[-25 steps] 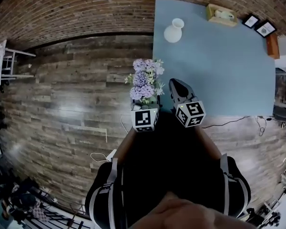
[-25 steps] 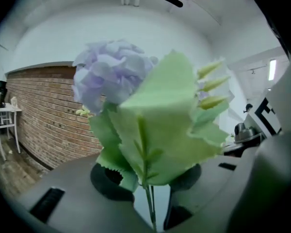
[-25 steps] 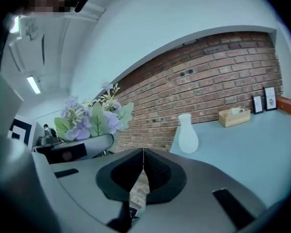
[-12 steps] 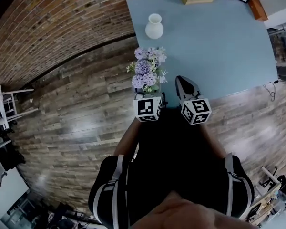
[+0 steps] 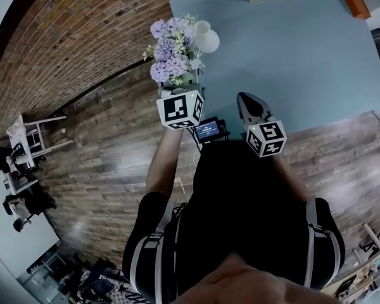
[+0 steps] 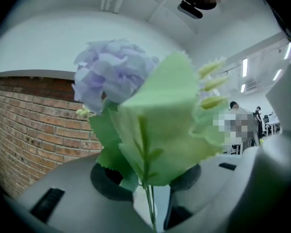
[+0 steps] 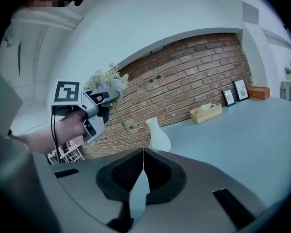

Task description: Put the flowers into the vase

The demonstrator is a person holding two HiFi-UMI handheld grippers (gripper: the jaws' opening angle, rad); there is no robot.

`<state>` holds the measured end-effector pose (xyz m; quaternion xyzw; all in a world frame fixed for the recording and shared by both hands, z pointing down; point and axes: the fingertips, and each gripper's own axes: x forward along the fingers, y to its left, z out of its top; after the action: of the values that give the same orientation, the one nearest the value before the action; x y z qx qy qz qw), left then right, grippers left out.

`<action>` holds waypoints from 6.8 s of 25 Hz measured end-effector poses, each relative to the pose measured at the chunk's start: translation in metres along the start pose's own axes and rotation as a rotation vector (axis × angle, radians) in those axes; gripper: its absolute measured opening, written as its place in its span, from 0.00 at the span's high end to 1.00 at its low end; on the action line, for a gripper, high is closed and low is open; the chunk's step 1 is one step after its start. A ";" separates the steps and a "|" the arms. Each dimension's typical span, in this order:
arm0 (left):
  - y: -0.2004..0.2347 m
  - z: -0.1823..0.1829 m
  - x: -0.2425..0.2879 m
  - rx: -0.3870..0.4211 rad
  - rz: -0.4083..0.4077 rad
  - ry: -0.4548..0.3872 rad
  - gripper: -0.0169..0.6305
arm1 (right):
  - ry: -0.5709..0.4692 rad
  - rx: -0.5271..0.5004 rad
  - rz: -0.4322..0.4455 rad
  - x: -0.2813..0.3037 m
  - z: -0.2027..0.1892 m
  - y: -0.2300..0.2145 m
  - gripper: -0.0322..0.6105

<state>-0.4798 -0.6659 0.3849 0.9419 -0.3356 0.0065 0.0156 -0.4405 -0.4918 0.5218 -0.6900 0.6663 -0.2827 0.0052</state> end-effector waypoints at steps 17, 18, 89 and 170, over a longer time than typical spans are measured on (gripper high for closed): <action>0.009 0.076 0.089 0.033 -0.077 -0.282 0.72 | -0.017 0.079 -0.088 0.005 0.007 -0.056 0.92; 0.007 0.064 0.097 0.048 -0.074 -0.265 0.72 | -0.014 0.085 -0.093 0.008 0.007 -0.062 0.92; 0.012 -0.139 0.133 0.064 -0.116 0.119 0.60 | 0.083 0.082 -0.108 0.038 -0.020 -0.078 0.92; -0.111 -0.110 -0.333 -0.639 0.143 0.186 0.94 | -0.012 -0.084 0.320 -0.146 -0.080 0.124 0.92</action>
<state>-0.6675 -0.3658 0.4846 0.8588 -0.3831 -0.0118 0.3401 -0.5788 -0.3409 0.4856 -0.5763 0.7790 -0.2458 0.0255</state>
